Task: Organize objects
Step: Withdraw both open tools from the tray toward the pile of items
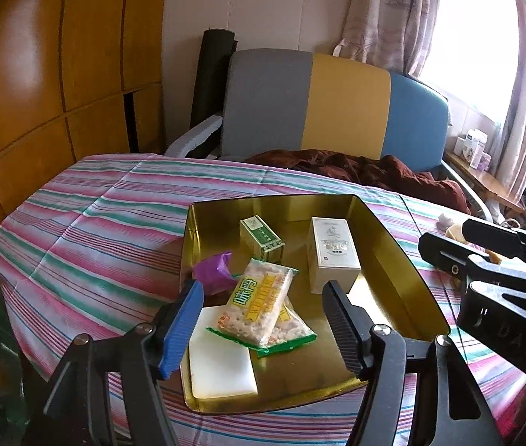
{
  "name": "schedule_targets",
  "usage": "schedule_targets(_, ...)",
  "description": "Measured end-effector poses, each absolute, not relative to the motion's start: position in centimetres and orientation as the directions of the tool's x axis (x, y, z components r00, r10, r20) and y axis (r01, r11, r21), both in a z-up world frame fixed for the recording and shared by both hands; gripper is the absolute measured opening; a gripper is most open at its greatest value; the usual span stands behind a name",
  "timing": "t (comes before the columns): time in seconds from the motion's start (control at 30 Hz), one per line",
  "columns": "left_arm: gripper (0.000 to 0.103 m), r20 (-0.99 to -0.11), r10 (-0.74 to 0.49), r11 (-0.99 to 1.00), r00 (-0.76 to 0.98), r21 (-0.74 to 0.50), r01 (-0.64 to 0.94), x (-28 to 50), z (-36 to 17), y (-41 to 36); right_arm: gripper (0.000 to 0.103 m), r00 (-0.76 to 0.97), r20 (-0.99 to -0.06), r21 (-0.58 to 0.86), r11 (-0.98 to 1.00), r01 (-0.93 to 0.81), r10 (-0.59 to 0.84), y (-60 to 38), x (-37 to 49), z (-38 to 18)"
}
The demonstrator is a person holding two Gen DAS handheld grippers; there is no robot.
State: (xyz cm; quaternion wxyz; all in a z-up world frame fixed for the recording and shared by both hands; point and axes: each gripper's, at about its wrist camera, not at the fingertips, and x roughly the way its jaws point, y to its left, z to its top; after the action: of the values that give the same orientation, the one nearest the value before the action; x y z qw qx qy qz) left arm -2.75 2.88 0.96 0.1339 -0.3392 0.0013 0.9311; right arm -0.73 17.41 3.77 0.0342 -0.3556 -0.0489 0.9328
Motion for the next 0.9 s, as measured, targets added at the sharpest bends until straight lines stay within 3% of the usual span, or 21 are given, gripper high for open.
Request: schedule_targets(0.9,0.067,-0.664,0.271,-0.947,-0.697,-0.055,-0.316,-2.9,0.4,6.6,0.054,-0.719,-0.682,-0.093,-0.991,-0.1,0.137,21.8,-0.6,2.5)
